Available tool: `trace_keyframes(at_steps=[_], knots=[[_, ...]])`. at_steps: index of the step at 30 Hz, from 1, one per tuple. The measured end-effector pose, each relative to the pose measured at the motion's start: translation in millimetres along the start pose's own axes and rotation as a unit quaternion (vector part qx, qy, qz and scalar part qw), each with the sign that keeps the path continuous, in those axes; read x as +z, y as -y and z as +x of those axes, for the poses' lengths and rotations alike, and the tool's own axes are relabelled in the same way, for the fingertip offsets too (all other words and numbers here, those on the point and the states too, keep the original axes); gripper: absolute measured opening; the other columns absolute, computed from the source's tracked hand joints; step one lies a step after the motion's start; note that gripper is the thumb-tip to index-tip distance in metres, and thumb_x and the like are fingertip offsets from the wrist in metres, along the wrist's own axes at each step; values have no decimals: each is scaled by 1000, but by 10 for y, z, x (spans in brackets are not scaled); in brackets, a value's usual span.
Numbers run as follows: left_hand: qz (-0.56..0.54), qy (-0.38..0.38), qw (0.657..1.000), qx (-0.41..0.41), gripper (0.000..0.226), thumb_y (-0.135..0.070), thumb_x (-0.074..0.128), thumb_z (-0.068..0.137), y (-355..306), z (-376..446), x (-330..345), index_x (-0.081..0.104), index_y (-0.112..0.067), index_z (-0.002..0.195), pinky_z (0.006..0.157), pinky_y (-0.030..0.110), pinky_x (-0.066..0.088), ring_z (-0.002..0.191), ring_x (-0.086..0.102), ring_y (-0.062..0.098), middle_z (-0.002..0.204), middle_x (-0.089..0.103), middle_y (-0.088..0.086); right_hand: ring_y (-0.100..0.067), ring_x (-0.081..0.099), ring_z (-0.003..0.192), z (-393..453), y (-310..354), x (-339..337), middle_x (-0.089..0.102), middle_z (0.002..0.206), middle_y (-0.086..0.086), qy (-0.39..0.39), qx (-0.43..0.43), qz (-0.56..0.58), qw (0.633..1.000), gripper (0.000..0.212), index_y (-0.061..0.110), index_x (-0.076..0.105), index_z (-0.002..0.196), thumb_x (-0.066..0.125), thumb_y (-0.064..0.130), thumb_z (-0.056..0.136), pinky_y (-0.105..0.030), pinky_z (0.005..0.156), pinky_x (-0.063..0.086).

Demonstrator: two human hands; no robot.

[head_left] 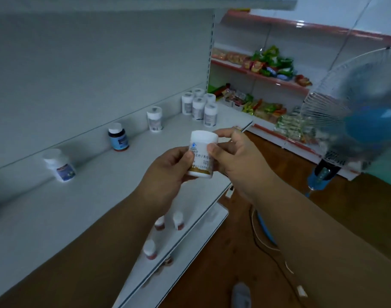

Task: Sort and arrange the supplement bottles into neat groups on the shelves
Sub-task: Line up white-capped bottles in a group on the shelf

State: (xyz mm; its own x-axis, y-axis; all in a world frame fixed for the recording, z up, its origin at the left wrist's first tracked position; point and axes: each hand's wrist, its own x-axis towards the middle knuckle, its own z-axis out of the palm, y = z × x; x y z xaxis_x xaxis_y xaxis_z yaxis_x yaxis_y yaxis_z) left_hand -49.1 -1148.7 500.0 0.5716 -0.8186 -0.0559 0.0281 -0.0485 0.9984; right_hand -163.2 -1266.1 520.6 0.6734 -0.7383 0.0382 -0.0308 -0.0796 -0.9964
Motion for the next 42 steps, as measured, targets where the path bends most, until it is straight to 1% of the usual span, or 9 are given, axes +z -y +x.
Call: trace_keyframes(at_steps=[6,9,15,19,23,28,34,38,42], knots=[[113,-133,985,4,24,-27,49,103,204,886,400,67,-26,119,79,17,54,88,70,2,104,74,-8,-20,69,97,1178,-297,-435,68,111,-3,106,-2,-98,989,24,30,54,113,65,23,93,-46,85,58],[160,-225,961,-22,18,-29,51,102,222,1256,519,60,-30,117,66,5,42,80,64,-10,96,69,-17,-17,68,96,1680,-322,-521,69,112,-2,170,-29,-162,972,26,24,53,117,64,22,94,-44,86,58],[194,-323,923,-75,22,-36,51,101,310,1941,363,57,-31,121,53,12,38,74,57,-2,97,63,-16,-15,67,95,2545,-559,-203,67,112,1,216,-32,-212,953,31,29,50,114,69,22,90,-38,82,60],[212,-343,910,-97,22,-36,55,99,506,2350,151,61,-31,120,58,18,41,73,57,-1,87,64,-16,-14,65,98,3000,-845,58,66,112,4,217,-91,-285,929,34,30,51,109,74,22,85,-39,83,57],[215,-375,895,-113,25,-27,58,97,648,2646,57,62,-29,122,69,23,44,84,63,10,97,67,-8,-15,62,98,3250,-1023,234,65,110,2,212,-155,-322,909,31,25,52,110,72,20,86,-35,83,54],[235,-373,890,-120,24,-15,52,96,654,2904,64,66,-32,106,78,22,41,89,58,11,91,64,-16,-22,60,104,3534,-1074,384,63,114,-3,189,-150,-332,912,30,21,52,115,64,19,88,-39,87,49],[241,-388,878,-145,36,-17,52,95,610,2938,126,60,-28,128,93,30,49,107,62,19,115,68,-3,-30,61,105,3674,-1044,501,62,118,-8,203,-143,-350,903,36,20,47,122,60,25,90,-43,86,50],[258,-423,856,-148,26,-19,53,97,559,2754,298,60,-29,120,81,23,43,100,62,13,111,67,-7,-26,56,114,3439,-1056,350,57,126,-7,203,-155,-312,915,46,18,43,131,63,17,89,-36,90,46],[281,-475,823,-136,32,-17,56,97,454,2463,525,58,-25,128,85,20,43,101,60,9,118,64,-7,-23,50,122,3092,-1083,94,49,134,-7,253,-211,-280,902,54,16,40,135,66,13,88,-29,95,42]])
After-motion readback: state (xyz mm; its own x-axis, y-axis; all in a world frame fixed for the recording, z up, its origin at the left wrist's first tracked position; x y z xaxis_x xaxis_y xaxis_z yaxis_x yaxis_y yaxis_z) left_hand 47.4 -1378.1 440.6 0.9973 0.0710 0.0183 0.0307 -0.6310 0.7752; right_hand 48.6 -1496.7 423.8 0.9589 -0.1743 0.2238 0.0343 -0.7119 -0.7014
